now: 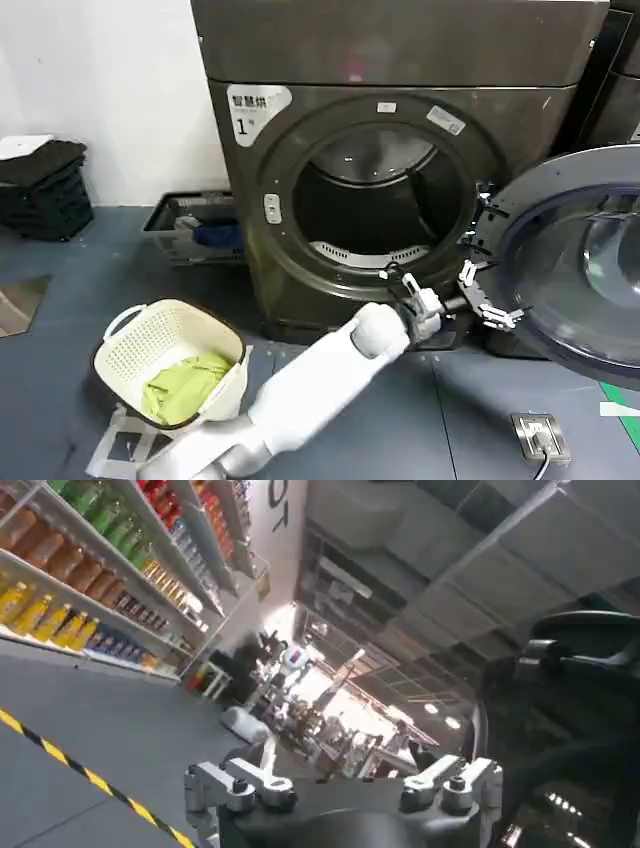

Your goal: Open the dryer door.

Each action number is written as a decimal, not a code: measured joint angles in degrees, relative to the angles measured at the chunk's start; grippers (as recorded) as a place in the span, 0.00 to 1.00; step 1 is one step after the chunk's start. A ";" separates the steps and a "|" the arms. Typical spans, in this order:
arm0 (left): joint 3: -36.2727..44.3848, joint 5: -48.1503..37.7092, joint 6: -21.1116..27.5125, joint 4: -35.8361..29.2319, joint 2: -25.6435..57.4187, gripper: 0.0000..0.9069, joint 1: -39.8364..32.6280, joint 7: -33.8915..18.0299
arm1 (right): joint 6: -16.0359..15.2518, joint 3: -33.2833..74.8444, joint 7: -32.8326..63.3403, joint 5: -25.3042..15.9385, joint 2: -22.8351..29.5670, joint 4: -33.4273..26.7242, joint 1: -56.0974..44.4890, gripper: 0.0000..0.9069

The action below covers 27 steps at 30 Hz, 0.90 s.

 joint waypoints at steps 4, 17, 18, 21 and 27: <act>-1.86 -1.44 4.10 -9.02 0.50 1.00 3.47 -1.67 | 0.19 -0.76 -0.07 0.15 0.00 -0.13 0.25 1.00; -13.76 -5.68 10.20 -33.79 27.19 1.00 16.85 -3.61 | -0.23 -3.64 -0.48 0.22 0.00 1.92 1.25 1.00; -15.18 -6.29 10.22 -35.06 28.73 1.00 18.13 -3.57 | -0.40 -3.85 -0.53 0.22 0.00 2.19 1.34 1.00; -20.02 -7.93 10.45 -37.99 33.25 1.00 22.67 -3.68 | -0.83 -4.67 -0.68 0.23 0.00 3.11 1.52 1.00; -29.95 -13.77 14.98 -40.29 39.42 1.00 31.04 -7.34 | -1.14 -6.32 -0.99 0.26 0.00 3.93 1.90 1.00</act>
